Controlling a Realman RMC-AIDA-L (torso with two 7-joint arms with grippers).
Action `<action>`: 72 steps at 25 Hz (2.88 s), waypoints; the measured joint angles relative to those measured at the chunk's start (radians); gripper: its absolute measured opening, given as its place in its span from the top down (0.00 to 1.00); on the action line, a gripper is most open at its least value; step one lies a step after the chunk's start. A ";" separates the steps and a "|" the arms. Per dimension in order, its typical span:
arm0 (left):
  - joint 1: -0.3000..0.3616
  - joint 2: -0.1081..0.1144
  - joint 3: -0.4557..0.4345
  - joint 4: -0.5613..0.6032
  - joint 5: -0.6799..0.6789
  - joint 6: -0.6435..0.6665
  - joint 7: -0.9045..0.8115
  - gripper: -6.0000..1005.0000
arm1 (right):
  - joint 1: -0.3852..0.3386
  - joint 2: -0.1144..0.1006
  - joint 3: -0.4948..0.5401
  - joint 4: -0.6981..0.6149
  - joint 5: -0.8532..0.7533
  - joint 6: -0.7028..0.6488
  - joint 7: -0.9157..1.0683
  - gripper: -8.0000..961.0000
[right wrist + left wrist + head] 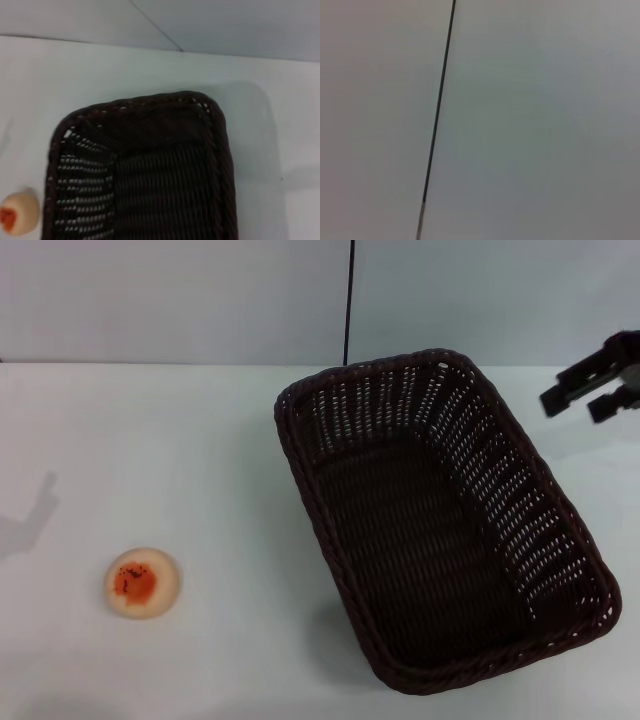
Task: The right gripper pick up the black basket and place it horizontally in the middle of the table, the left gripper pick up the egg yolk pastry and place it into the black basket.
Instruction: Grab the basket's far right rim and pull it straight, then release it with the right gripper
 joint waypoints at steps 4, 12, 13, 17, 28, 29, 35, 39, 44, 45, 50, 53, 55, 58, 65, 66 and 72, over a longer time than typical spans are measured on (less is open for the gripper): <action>-0.002 0.000 -0.001 0.003 0.000 -0.005 0.000 0.18 | 0.002 0.033 -0.020 0.038 -0.033 0.065 0.001 0.26; -0.006 0.001 -0.005 0.008 -0.002 -0.005 0.000 0.19 | 0.012 0.070 -0.041 0.154 -0.039 0.203 -0.007 0.27; -0.008 0.001 -0.008 0.009 -0.002 -0.006 0.001 0.19 | 0.010 0.079 -0.044 0.157 -0.039 0.222 -0.008 0.27; -0.017 0.002 -0.011 0.015 -0.002 -0.006 0.001 0.19 | 0.017 0.098 -0.060 0.181 -0.050 0.275 -0.015 0.27; -0.019 0.002 -0.012 0.017 -0.002 -0.006 0.002 0.20 | 0.015 0.131 -0.098 0.192 -0.071 0.362 -0.016 0.29; -0.019 0.002 -0.013 0.017 -0.002 -0.006 0.002 0.20 | 0.014 0.133 -0.098 0.192 -0.073 0.364 -0.017 0.29; -0.018 0.002 -0.013 0.017 -0.002 -0.011 0.002 0.21 | 0.009 0.140 -0.098 0.174 -0.072 0.367 -0.039 0.34; -0.019 0.002 -0.018 0.017 -0.002 -0.013 0.002 0.21 | 0.009 0.143 -0.094 0.166 -0.068 0.366 -0.070 0.53; -0.018 0.000 -0.028 0.017 -0.002 -0.022 0.002 0.21 | 0.009 0.156 -0.094 0.144 -0.064 0.376 -0.135 0.74; -0.017 0.000 -0.028 0.017 -0.002 -0.023 0.002 0.21 | 0.009 0.157 -0.096 0.133 -0.064 0.376 -0.160 0.76; 0.005 0.000 -0.030 0.016 -0.002 -0.021 0.002 0.22 | 0.020 0.175 -0.104 0.049 -0.063 0.368 -0.309 0.82; 0.029 -0.001 -0.038 0.009 -0.002 -0.008 0.001 0.22 | 0.037 0.186 -0.125 0.002 -0.062 0.359 -0.443 0.82; 0.044 -0.003 -0.038 0.006 -0.002 0.009 0.001 0.22 | 0.052 0.188 -0.137 -0.016 -0.061 0.352 -0.526 0.82; 0.061 -0.005 -0.038 -0.002 -0.002 0.028 0.001 0.22 | 0.074 0.186 -0.141 -0.026 -0.060 0.333 -0.649 0.82; 0.111 -0.007 -0.032 -0.043 0.005 0.097 -0.004 0.23 | 0.113 0.198 -0.151 -0.025 0.008 0.288 -0.965 0.83; 0.117 -0.007 -0.029 -0.053 0.008 0.112 -0.002 0.23 | 0.120 0.204 -0.153 -0.023 0.011 0.290 -0.989 0.83; 0.127 -0.010 -0.006 -0.078 0.010 0.116 -0.001 0.23 | 0.142 0.231 -0.194 0.019 0.071 0.330 -1.068 0.83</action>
